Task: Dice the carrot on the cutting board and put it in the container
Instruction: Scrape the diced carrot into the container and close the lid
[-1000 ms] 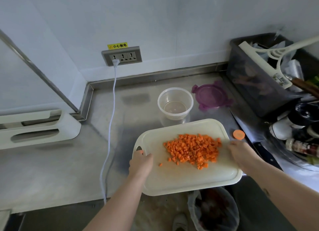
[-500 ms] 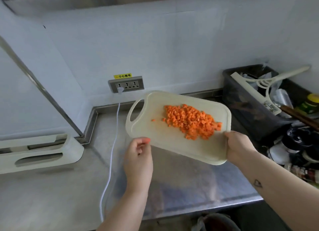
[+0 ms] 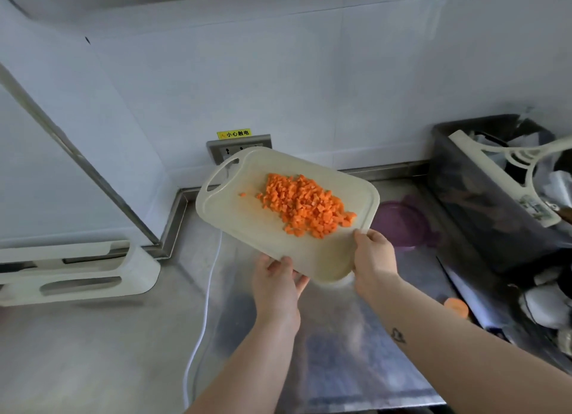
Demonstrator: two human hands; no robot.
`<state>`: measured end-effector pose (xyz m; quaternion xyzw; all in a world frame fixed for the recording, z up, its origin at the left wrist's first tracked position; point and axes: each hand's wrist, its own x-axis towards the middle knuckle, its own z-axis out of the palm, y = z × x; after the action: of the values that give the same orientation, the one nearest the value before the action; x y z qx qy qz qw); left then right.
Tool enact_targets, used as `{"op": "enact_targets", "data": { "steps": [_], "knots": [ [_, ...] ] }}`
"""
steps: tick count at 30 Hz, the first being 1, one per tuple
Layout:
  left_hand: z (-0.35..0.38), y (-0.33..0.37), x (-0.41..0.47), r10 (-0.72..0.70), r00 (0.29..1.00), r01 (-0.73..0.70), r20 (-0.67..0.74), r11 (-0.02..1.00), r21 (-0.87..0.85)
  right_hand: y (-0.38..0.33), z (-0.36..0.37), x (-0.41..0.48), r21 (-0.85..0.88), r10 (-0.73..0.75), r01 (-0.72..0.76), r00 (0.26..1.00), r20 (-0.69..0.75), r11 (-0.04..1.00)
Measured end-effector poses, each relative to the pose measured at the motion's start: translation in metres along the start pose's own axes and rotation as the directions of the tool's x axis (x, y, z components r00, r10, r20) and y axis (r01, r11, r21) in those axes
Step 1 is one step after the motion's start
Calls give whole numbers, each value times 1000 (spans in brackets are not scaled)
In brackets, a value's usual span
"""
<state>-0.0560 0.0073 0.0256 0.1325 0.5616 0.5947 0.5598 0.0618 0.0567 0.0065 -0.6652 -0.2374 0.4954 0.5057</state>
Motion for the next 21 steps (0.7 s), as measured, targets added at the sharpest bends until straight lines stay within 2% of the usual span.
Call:
{"op": "enact_targets", "data": {
  "steps": [2, 4, 5, 7, 8, 9, 10, 12, 15, 21],
  "knots": [
    [-1, 4, 7, 3, 999, -4, -33, 999, -35, 0, -7, 4, -53, -79, 85, 990, 115, 995],
    [-3, 7, 15, 21, 999, -23, -49, 999, -44, 4, -18, 12, -252, -136, 189, 968, 211, 949],
    [-5, 8, 19, 32, 998, -34, -52, 999, -39, 8, -25, 19, -433, -163, 267, 951, 261, 861],
    [-8, 11, 25, 43, 998, -44, -56, 999, -28, 17, -36, 31, -747, -144, 426, 899, 414, 511],
    [-10, 11, 27, 46, 997, -47, -58, 999, -23, 21, -38, 35, -795, -111, 499, 863, 493, 344],
    [-11, 12, 29, 49, 997, -50, -60, 999, -17, 24, -39, 36, -799, -88, 554, 830, 550, 232],
    [-13, 13, 31, 53, 997, -54, -59, 998, -10, 25, -40, 37, -794, -80, 586, 810, 581, 161],
    [-16, 15, 34, 64, 997, -64, -42, 998, 6, 26, -42, 37, -790, -97, 608, 793, 601, 82],
    [-21, 15, 36, 81, 997, -80, -18, 996, 38, 30, -50, 33, -797, -104, 604, 793, 600, 17],
    [-34, 7, 29, 82, 995, -89, 64, 990, 105, 41, -82, -4, -730, -59, 682, 728, 683, -43]
  ]
}}
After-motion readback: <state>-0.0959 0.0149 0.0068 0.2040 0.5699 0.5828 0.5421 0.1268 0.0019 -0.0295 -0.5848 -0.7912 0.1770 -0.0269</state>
